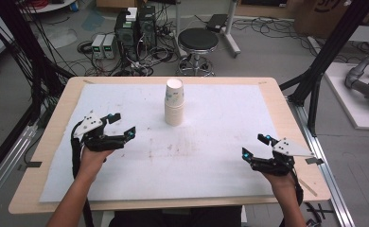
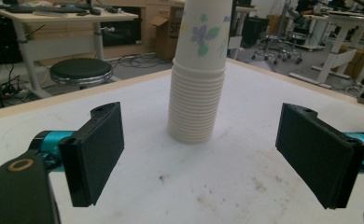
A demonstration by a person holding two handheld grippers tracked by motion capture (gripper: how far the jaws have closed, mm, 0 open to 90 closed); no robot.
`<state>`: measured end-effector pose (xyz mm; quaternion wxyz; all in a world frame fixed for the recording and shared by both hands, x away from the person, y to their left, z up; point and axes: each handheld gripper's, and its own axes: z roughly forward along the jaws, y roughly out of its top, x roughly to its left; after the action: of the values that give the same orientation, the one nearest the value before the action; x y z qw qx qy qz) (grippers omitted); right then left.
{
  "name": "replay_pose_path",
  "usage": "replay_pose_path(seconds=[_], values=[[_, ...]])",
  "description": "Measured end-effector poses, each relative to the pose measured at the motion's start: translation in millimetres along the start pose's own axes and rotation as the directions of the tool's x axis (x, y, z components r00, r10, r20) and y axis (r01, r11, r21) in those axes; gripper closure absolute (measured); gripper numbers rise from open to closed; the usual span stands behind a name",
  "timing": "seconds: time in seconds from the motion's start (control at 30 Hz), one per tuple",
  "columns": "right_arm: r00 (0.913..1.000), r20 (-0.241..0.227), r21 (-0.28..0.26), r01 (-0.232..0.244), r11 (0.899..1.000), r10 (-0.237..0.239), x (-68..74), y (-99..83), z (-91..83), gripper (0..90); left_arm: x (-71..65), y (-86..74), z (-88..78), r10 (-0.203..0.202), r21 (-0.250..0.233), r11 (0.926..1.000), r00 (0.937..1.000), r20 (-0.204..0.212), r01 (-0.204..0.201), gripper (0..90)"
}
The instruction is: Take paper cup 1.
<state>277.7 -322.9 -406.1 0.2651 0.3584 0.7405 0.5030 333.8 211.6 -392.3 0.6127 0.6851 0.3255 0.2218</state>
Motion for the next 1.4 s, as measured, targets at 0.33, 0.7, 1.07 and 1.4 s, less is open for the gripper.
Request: replay_pose_path(seconds=[0.33,0.7,1.07,1.4], values=[[1.0000,0.000,-0.001,0.004,1.000,-0.004,-0.1,1.6,-1.5,19.0,4.1,36.8,26.5,0.030,0.026,0.9992,0.9981,0.053,-0.032,15.1],[1.0000,0.001,0.000,-0.002,1.000,0.002,-1.4,1.8,-1.7,19.0,5.5,73.2,64.3,0.044,0.054,0.9973,0.9938,0.102,-0.049,15.0],[0.9999,0.006,-0.013,-0.008,1.000,0.008,-3.3,3.1,-5.1,19.0,4.3,95.5,103.9,0.035,0.087,0.9952,0.9923,0.119,-0.045,15.0],[0.9999,0.007,-0.020,-0.015,1.000,0.016,-5.4,3.0,-6.2,19.0,0.8,106.2,141.9,0.030,0.114,0.9925,0.9917,0.125,-0.044,15.0]])
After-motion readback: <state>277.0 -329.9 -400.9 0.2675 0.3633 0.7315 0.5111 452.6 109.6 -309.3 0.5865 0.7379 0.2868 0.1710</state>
